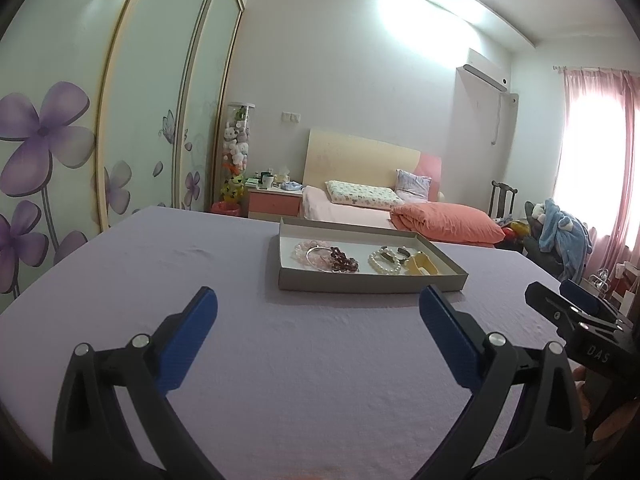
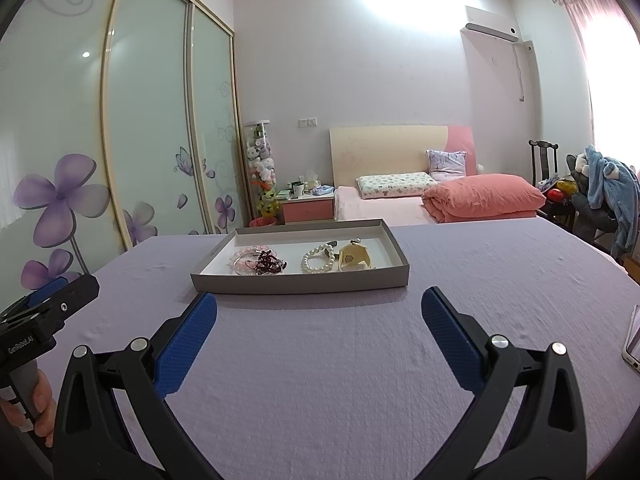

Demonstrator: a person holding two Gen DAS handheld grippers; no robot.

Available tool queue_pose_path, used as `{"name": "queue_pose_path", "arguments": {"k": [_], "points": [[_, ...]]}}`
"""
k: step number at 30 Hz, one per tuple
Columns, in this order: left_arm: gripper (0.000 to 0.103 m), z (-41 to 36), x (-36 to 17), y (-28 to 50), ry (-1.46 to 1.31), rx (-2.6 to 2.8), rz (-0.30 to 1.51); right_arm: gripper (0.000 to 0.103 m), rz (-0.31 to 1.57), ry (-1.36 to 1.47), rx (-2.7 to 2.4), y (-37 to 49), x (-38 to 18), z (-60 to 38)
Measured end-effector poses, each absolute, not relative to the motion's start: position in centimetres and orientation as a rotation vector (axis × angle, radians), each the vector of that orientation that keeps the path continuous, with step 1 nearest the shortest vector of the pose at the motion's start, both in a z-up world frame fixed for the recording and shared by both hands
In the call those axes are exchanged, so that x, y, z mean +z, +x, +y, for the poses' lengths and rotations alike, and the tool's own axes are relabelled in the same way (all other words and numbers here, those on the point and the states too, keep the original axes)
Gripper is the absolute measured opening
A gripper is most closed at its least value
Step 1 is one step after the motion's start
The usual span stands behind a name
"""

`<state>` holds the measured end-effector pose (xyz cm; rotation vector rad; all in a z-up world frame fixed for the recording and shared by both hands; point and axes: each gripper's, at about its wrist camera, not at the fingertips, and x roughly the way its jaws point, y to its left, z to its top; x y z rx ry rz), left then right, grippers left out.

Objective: Organize jewelry

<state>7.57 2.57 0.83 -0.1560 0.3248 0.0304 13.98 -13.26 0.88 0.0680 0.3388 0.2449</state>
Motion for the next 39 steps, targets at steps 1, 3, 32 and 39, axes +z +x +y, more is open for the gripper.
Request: {"name": "queue_pose_path", "arguments": {"k": [1, 3, 32, 39], "points": [[0.099, 2.51, 0.84, 7.55, -0.155, 0.028, 0.324, 0.101, 0.339, 0.069, 0.246, 13.98, 0.87, -13.27], [0.099, 2.45, 0.93, 7.62, -0.152, 0.027, 0.324, 0.101, 0.339, 0.069, 0.246, 13.98, 0.87, -13.28], [0.099, 2.35, 1.35, 7.90, -0.150, 0.030, 0.326, 0.101, 0.345, 0.076, 0.263, 13.84, 1.02, -12.58], [0.099, 2.33, 1.53, 7.88, -0.134, 0.034, 0.317, 0.101, 0.345, 0.074, 0.267, 13.76, 1.15, -12.50]]}}
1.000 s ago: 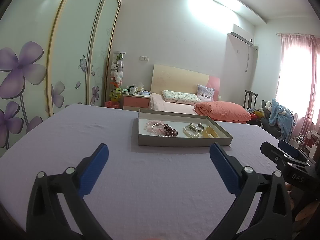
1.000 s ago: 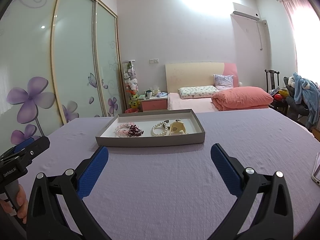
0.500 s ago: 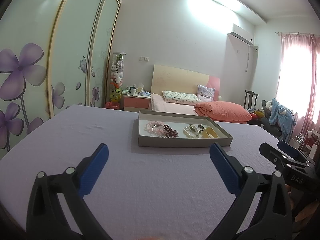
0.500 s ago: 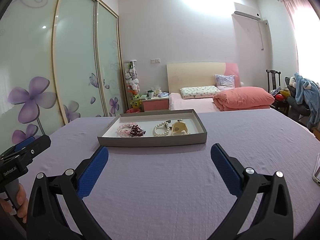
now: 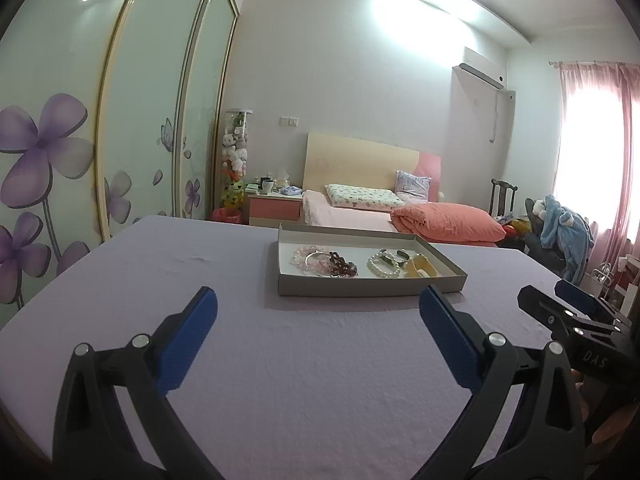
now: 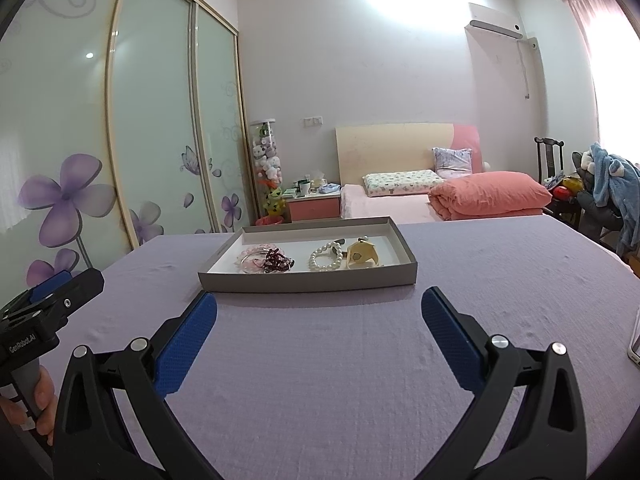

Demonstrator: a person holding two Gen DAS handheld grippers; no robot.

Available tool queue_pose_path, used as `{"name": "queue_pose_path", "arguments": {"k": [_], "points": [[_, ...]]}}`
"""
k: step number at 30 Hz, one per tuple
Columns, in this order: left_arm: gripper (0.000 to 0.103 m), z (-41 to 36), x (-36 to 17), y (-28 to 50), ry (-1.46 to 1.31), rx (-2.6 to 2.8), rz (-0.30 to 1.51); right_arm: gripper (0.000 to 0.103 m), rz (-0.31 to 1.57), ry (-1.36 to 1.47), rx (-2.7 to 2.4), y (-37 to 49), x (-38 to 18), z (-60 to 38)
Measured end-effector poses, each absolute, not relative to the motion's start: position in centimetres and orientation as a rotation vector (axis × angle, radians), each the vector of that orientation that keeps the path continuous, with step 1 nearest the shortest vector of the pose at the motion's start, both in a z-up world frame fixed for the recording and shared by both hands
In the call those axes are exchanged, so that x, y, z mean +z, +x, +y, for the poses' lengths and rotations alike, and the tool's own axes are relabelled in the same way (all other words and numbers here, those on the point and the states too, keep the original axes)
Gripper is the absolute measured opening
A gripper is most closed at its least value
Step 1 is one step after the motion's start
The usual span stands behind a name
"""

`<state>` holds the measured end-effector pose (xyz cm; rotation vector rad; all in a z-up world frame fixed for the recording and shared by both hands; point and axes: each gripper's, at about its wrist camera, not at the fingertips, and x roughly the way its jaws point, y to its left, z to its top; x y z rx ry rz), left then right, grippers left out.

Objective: Organize jewelry

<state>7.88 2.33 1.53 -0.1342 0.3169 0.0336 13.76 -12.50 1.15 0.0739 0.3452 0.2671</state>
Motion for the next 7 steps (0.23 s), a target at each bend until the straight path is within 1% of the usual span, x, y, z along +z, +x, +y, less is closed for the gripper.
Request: {"name": "queue_pose_path", "arguments": {"k": [7], "points": [[0.099, 2.78, 1.75, 7.97, -0.138, 0.042, 0.319, 0.101, 0.346, 0.075, 0.267, 13.75, 1.16, -12.49]]}}
